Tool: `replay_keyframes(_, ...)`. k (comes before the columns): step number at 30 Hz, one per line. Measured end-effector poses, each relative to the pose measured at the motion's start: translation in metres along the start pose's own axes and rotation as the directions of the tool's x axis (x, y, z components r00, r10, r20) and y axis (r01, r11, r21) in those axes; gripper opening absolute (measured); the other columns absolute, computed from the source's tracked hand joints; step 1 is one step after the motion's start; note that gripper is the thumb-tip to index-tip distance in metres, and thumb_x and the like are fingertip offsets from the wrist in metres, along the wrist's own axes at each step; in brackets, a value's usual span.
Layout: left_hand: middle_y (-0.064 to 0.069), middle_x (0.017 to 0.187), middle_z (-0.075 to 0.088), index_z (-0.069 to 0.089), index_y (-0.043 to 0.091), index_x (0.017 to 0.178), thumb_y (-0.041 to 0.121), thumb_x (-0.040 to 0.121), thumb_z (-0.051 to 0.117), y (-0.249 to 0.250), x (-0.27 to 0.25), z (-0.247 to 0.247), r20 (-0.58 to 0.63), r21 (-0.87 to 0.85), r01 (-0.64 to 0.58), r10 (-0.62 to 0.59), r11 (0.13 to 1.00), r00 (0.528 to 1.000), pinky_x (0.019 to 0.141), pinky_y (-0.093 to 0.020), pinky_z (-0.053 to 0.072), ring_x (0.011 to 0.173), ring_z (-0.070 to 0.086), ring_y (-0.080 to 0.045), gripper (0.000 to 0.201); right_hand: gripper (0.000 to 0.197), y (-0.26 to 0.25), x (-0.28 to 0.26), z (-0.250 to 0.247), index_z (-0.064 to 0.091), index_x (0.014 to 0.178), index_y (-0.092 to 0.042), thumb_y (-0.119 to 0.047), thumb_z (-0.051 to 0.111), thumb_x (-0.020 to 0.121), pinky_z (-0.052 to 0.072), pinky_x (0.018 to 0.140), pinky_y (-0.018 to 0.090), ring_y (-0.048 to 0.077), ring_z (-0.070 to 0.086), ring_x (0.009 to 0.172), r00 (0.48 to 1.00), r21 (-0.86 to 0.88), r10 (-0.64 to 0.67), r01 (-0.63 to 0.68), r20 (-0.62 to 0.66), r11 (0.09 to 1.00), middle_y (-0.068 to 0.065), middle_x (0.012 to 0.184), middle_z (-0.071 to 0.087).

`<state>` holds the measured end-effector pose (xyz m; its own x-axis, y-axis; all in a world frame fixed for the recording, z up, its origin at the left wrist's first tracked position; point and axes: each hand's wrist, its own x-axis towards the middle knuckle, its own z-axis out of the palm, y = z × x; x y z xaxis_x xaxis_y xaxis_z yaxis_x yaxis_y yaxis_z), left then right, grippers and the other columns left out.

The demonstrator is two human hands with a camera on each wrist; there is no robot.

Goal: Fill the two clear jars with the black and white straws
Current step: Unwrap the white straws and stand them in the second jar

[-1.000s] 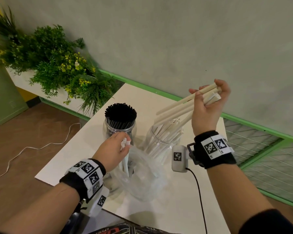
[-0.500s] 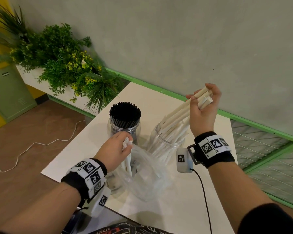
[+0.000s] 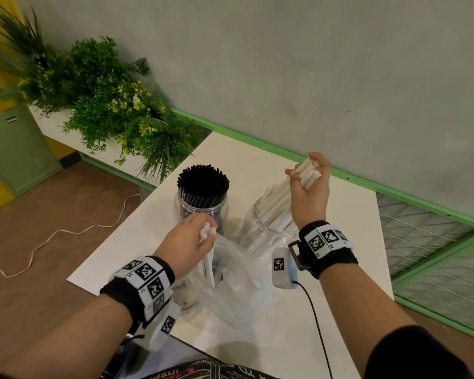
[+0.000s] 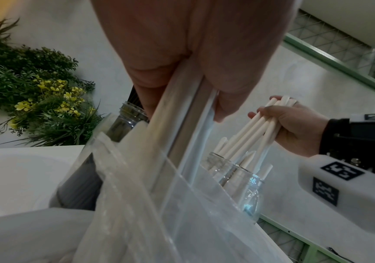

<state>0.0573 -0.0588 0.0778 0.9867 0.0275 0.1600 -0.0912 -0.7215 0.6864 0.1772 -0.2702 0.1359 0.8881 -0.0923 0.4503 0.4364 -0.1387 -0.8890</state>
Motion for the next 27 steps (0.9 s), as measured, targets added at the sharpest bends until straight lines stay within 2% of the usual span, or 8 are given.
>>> replay_keyframes(4,0.006,0.101,0.055,0.051,0.023,0.098,0.021,0.093,0.054,-0.001,-0.001,-0.001,-0.001,-0.006,0.004,-0.004,1.0,1.0,0.072,-0.028,0.043,0.083,0.054,-0.012,0.006,0.031,0.019,-0.001,-0.007,0.043,0.118,-0.027,-0.017,0.059,0.093,0.04,0.073,0.004,-0.007,0.058,0.083,0.996,-0.053,0.08,-0.078,0.036,0.996,-0.005,0.099,0.063)
replay_keyframes(8,0.006,0.099,0.055,0.05,0.025,0.097,0.022,0.092,0.054,-0.001,-0.001,-0.001,0.0,-0.007,0.003,-0.003,1.0,1.0,0.067,-0.024,0.037,0.079,0.052,-0.007,0.007,0.014,0.032,-0.002,-0.017,0.05,0.114,-0.02,-0.018,0.045,0.1,0.039,0.075,0.006,-0.003,0.056,0.083,0.991,-0.098,0.107,-0.1,0.074,0.99,-0.002,0.096,0.066)
replay_keyframes(13,0.006,0.099,0.055,0.052,0.023,0.098,0.021,0.092,0.055,-0.002,0.0,0.0,0.007,-0.001,0.003,-0.003,1.0,1.0,0.066,-0.02,0.036,0.08,0.051,-0.005,0.008,0.026,0.042,-0.009,-0.029,0.056,0.113,-0.018,-0.005,0.038,0.1,0.045,0.086,0.015,0.01,0.059,0.098,0.989,-0.241,0.076,-0.042,0.131,0.97,-0.003,0.102,0.063)
replay_keyframes(16,0.006,0.099,0.055,0.052,0.024,0.098,0.022,0.092,0.055,-0.001,0.001,0.0,0.012,-0.003,0.011,-0.011,1.0,1.0,0.069,-0.025,0.041,0.081,0.053,-0.008,0.008,0.023,0.043,-0.014,-0.033,0.061,0.116,-0.014,-0.018,0.043,0.101,0.041,0.09,0.01,0.008,0.055,0.104,0.986,-0.347,0.027,0.031,0.163,0.937,0.0,0.112,0.062)
replay_keyframes(19,0.007,0.099,0.055,0.052,0.024,0.099,0.022,0.092,0.055,-0.001,0.0,0.0,0.018,-0.005,0.014,-0.014,1.0,1.0,0.073,-0.029,0.045,0.084,0.054,-0.01,0.008,0.03,0.039,-0.017,-0.027,0.056,0.124,-0.019,-0.032,0.053,0.096,0.035,0.089,0.005,0.005,0.05,0.109,0.985,-0.365,0.052,0.012,0.166,0.931,-0.007,0.121,0.053)
replay_keyframes(21,0.007,0.098,0.054,0.052,0.023,0.098,0.021,0.092,0.055,-0.001,0.0,0.0,0.016,-0.001,0.001,-0.001,1.0,1.0,0.072,-0.027,0.043,0.084,0.053,-0.009,0.008,0.036,0.037,-0.016,-0.018,0.052,0.126,-0.02,-0.031,0.06,0.093,0.036,0.093,0.012,0.004,0.049,0.11,0.98,-0.387,0.044,0.035,0.193,0.921,-0.007,0.124,0.05)
replay_keyframes(25,0.01,0.095,0.052,0.053,0.02,0.098,0.02,0.092,0.054,0.001,0.001,0.002,0.01,0.005,-0.025,0.025,1.0,1.0,0.065,-0.014,0.035,0.08,0.049,0.0,0.006,0.044,0.043,-0.014,0.005,0.053,0.12,-0.011,-0.026,0.071,0.083,0.032,0.089,0.01,0.007,0.046,0.102,0.965,-0.509,-0.011,0.148,0.263,0.848,0.001,0.121,0.044)
replay_keyframes(27,0.009,0.095,0.053,0.053,0.019,0.098,0.019,0.092,0.054,0.001,0.001,0.002,0.009,0.007,-0.034,0.034,0.999,0.999,0.065,-0.017,0.035,0.079,0.049,-0.001,0.006,0.044,0.048,-0.014,0.013,0.052,0.117,-0.007,-0.022,0.073,0.08,0.038,0.091,0.019,0.013,0.048,0.099,0.966,-0.568,-0.005,0.156,0.259,0.808,0.006,0.12,0.043)
